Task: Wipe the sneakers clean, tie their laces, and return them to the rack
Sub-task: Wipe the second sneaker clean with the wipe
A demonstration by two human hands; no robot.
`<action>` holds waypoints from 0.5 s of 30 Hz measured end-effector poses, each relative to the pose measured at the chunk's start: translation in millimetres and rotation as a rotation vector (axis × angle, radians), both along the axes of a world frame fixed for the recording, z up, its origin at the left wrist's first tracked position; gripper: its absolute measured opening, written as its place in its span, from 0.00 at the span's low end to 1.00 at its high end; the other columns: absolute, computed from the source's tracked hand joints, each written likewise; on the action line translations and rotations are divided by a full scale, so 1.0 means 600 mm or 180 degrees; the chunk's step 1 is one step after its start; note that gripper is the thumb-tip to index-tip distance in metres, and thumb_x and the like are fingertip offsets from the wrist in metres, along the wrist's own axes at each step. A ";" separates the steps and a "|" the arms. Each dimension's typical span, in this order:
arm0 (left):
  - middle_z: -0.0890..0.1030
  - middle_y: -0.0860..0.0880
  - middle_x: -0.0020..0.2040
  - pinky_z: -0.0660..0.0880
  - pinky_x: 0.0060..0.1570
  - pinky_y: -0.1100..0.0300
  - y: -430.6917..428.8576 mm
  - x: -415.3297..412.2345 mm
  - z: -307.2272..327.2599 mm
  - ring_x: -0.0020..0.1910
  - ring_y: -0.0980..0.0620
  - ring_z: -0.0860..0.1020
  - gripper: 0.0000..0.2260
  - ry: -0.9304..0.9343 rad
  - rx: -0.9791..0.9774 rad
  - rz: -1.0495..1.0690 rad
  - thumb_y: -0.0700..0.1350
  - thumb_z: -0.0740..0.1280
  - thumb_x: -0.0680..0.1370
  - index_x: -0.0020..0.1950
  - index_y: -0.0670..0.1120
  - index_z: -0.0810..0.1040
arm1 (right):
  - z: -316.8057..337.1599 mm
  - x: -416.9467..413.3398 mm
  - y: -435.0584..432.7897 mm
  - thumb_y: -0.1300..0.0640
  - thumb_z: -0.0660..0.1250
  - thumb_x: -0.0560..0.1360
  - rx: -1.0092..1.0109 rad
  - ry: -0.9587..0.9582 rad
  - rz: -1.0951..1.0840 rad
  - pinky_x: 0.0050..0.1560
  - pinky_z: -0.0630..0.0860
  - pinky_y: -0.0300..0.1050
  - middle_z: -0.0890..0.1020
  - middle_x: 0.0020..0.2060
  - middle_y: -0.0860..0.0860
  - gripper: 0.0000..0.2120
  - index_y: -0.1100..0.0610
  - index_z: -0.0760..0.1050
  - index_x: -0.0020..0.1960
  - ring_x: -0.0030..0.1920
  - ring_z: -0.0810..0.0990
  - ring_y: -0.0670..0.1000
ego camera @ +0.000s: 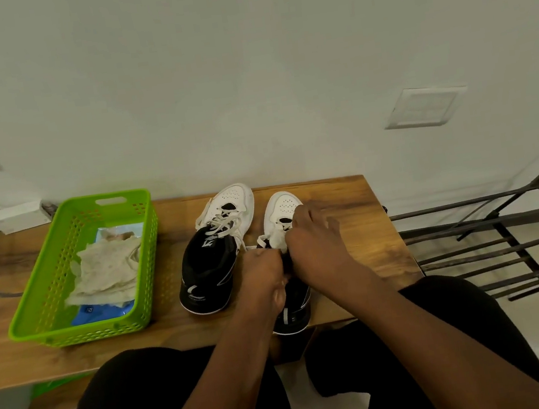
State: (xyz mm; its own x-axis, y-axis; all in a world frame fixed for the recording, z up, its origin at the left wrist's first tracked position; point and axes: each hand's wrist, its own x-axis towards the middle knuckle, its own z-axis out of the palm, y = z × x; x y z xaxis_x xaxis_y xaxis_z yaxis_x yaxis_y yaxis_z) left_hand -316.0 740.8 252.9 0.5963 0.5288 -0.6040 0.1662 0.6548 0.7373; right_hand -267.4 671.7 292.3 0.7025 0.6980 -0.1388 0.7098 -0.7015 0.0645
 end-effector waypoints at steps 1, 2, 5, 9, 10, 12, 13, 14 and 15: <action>0.81 0.36 0.47 0.77 0.40 0.53 0.001 0.003 -0.003 0.43 0.43 0.80 0.13 0.0036 -0.0002 0.0054 0.25 0.57 0.76 0.54 0.33 0.78 | 0.006 -0.004 -0.007 0.58 0.67 0.75 -0.0146 0.0046 0.0073 0.67 0.61 0.64 0.62 0.69 0.59 0.16 0.58 0.75 0.62 0.72 0.56 0.61; 0.80 0.36 0.44 0.75 0.39 0.54 0.001 0.007 -0.005 0.42 0.44 0.78 0.11 0.0086 -0.0002 0.0109 0.25 0.58 0.76 0.52 0.33 0.77 | 0.010 -0.005 -0.014 0.57 0.67 0.75 -0.0224 0.0155 0.0148 0.67 0.63 0.63 0.63 0.67 0.58 0.15 0.58 0.76 0.61 0.71 0.57 0.61; 0.80 0.38 0.42 0.76 0.41 0.54 0.006 0.004 0.003 0.41 0.44 0.79 0.10 0.0077 0.0036 -0.0171 0.27 0.58 0.77 0.48 0.36 0.77 | 0.027 0.009 -0.036 0.57 0.69 0.74 0.0398 0.0549 0.0116 0.62 0.71 0.56 0.68 0.62 0.57 0.13 0.57 0.80 0.57 0.66 0.64 0.59; 0.82 0.36 0.55 0.82 0.46 0.53 0.038 -0.024 0.043 0.52 0.41 0.83 0.15 0.0187 0.0265 -0.1429 0.44 0.57 0.85 0.65 0.35 0.73 | 0.057 0.039 -0.036 0.60 0.68 0.75 0.2205 0.1038 -0.0296 0.42 0.78 0.45 0.80 0.41 0.49 0.05 0.55 0.81 0.43 0.44 0.82 0.53; 0.83 0.36 0.54 0.83 0.43 0.54 0.053 -0.032 0.055 0.50 0.41 0.84 0.19 0.0295 0.0375 -0.1676 0.50 0.58 0.85 0.64 0.35 0.74 | 0.060 0.038 -0.029 0.61 0.68 0.75 0.2586 0.1360 -0.0453 0.39 0.81 0.48 0.81 0.36 0.48 0.04 0.56 0.80 0.42 0.37 0.83 0.52; 0.85 0.39 0.49 0.83 0.38 0.55 0.089 -0.045 0.080 0.43 0.44 0.85 0.23 0.0299 0.0453 -0.1793 0.57 0.59 0.83 0.60 0.38 0.77 | 0.059 0.023 -0.005 0.60 0.71 0.73 0.2986 0.1822 -0.0552 0.38 0.83 0.54 0.81 0.35 0.48 0.02 0.55 0.80 0.46 0.32 0.84 0.51; 0.85 0.38 0.47 0.83 0.36 0.56 0.106 -0.056 0.095 0.40 0.45 0.85 0.22 0.0206 0.0442 -0.1711 0.58 0.61 0.82 0.58 0.39 0.78 | 0.053 0.014 0.011 0.59 0.73 0.71 0.3040 0.1773 -0.0470 0.40 0.83 0.53 0.81 0.36 0.48 0.05 0.53 0.80 0.46 0.33 0.84 0.50; 0.84 0.37 0.46 0.83 0.34 0.57 0.130 -0.071 0.108 0.38 0.46 0.86 0.19 0.0119 0.0475 -0.1559 0.55 0.63 0.82 0.56 0.39 0.78 | 0.047 0.004 0.037 0.59 0.73 0.70 0.3048 0.1738 -0.0339 0.41 0.82 0.51 0.82 0.36 0.47 0.06 0.52 0.80 0.46 0.36 0.84 0.48; 0.84 0.36 0.45 0.83 0.32 0.59 0.155 -0.085 0.116 0.34 0.47 0.85 0.15 0.0079 0.0587 -0.1391 0.51 0.64 0.82 0.54 0.38 0.78 | 0.045 -0.007 0.064 0.60 0.73 0.70 0.3043 0.1753 -0.0201 0.43 0.82 0.48 0.82 0.38 0.46 0.07 0.53 0.80 0.46 0.38 0.83 0.46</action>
